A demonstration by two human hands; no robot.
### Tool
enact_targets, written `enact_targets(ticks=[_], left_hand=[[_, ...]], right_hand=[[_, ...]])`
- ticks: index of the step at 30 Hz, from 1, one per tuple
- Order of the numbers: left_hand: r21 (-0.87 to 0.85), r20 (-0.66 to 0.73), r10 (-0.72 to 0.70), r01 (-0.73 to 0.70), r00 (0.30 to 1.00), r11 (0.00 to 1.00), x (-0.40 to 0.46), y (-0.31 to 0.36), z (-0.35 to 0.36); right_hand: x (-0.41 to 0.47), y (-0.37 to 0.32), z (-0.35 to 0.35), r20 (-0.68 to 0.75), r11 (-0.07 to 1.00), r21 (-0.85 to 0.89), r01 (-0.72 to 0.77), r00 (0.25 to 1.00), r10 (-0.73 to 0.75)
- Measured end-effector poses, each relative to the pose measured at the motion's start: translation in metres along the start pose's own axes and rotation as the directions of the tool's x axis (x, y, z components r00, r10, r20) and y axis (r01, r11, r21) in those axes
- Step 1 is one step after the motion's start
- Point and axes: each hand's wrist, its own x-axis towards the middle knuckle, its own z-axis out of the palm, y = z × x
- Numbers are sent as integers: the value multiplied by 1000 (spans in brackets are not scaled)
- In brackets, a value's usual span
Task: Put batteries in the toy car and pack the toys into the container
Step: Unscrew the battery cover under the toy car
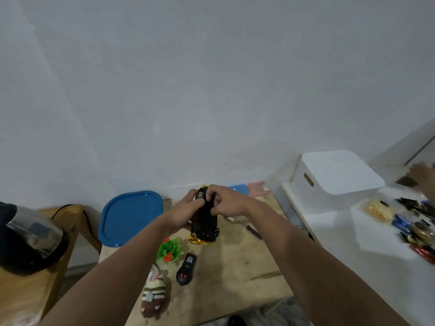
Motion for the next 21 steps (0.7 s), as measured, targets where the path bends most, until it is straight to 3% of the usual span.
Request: enact_targets(ticks=[8, 11, 14, 17, 21], left_hand=[[-58, -25, -68, 67, 997, 996, 62, -7, 42], [-133, -87, -121, 109, 989, 985, 87, -24, 56], [-220, -136, -205, 172, 969, 960, 102, -47, 64], [-290, -177, -263, 205, 948, 935, 103, -66, 68], [-353, -222, -291, 201, 931, 914, 91, -82, 65]], right_hand=[[18, 59, -36, 20, 1000, -7, -10, 1000, 10], [30, 95, -41, -179, 997, 68, -36, 983, 47], [41, 151, -38, -351, 982, 110, -152, 919, 181], [46, 212, -23, -260, 946, -32, -322, 917, 303], [50, 263, 7, -155, 887, -270, -375, 926, 344]])
